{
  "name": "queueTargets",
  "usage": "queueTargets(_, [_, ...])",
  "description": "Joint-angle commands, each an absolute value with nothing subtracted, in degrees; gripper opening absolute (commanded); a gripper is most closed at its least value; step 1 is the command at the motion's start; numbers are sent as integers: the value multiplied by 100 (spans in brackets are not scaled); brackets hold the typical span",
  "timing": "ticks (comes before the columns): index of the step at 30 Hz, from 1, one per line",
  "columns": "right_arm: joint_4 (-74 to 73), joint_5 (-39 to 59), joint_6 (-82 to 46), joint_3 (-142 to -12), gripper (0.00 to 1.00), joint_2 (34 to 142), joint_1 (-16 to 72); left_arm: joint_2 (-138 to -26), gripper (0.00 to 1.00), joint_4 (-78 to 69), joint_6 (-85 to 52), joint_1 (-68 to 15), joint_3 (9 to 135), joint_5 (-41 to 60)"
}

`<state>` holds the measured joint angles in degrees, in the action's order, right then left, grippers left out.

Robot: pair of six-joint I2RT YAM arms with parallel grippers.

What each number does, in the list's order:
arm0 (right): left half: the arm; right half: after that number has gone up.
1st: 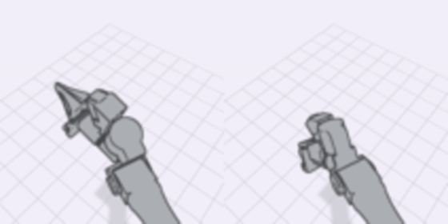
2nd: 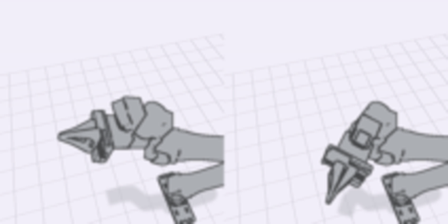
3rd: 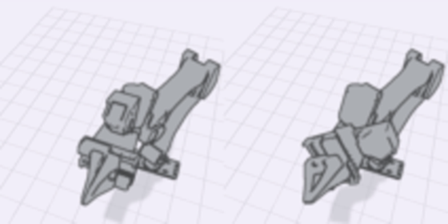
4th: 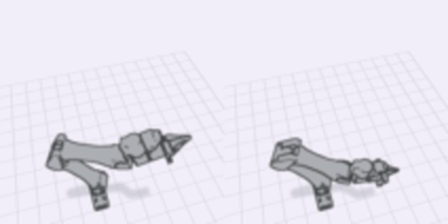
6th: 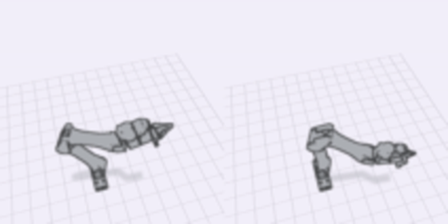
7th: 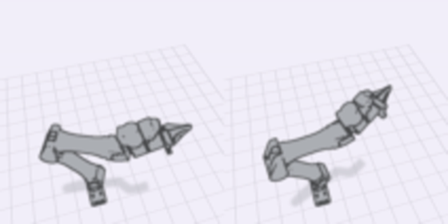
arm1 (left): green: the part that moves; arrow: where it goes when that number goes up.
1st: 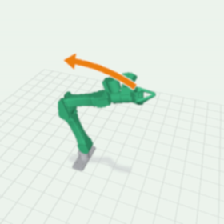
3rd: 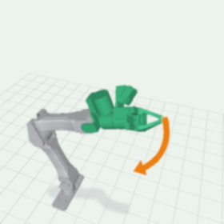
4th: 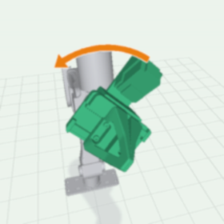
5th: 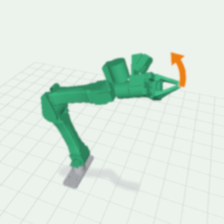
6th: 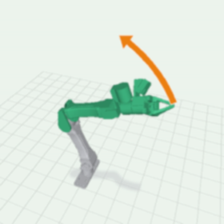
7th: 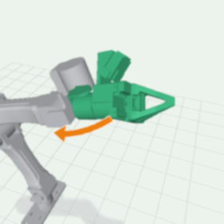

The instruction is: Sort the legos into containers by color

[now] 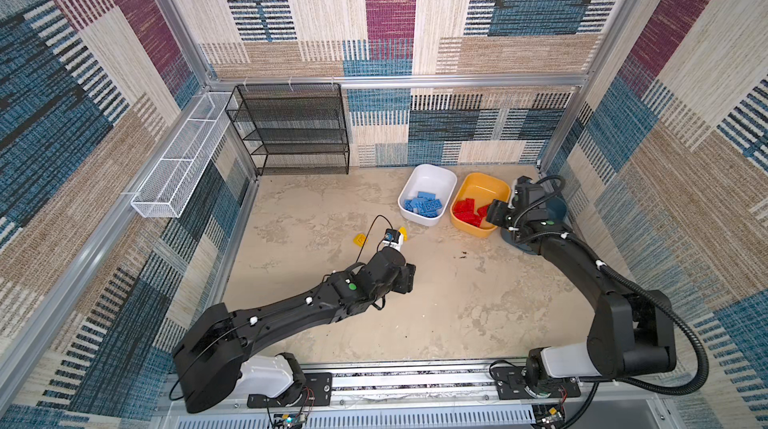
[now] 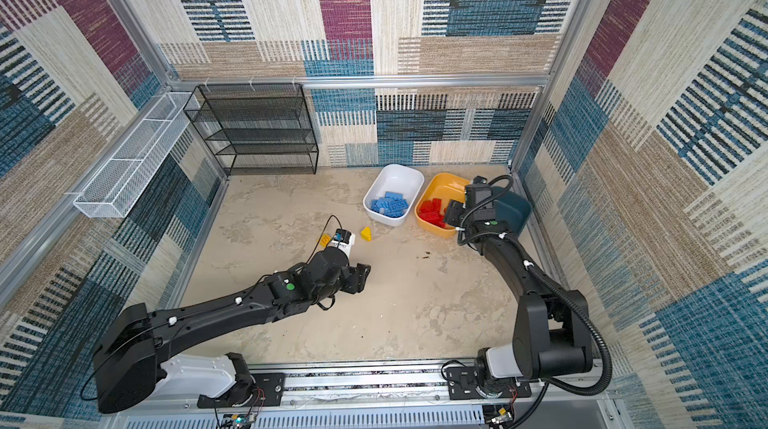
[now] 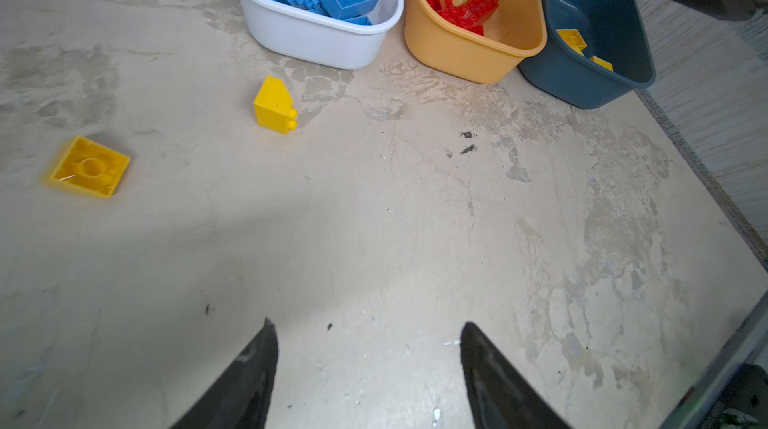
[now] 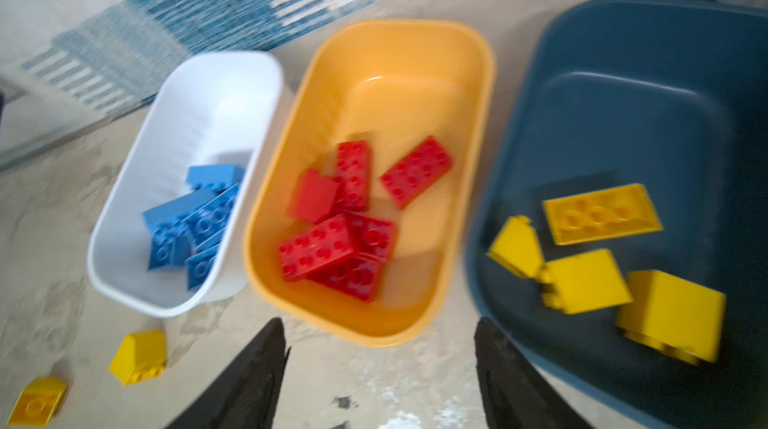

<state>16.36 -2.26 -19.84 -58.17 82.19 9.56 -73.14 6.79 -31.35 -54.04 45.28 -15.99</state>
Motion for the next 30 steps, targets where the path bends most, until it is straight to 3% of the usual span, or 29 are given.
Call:
queueTargets(1, [1615,-475,-2031,-6029,75,8495,1707,-6723,71,1012,-3157,-5338,4212,-2077])
queueTargets(9, [1808,-730,-2188,-7329,87,10002,3538,-5408,71,1640,-3375,-5116,3291,-2476])
queueTargets(16, [1833,-490,-2179,-8034,90,11173,3832,-5016,71,1793,-3665,-5071,2843,-2417])
queueTargets(23, [1888,-583,-2084,-8399,85,11818,3876,-5090,71,1735,-3619,-5058,2773,-2415])
queueTargets(30, [2038,-792,-2092,-8877,72,12408,3880,-5339,71,1519,-3586,-5033,2751,-2285])
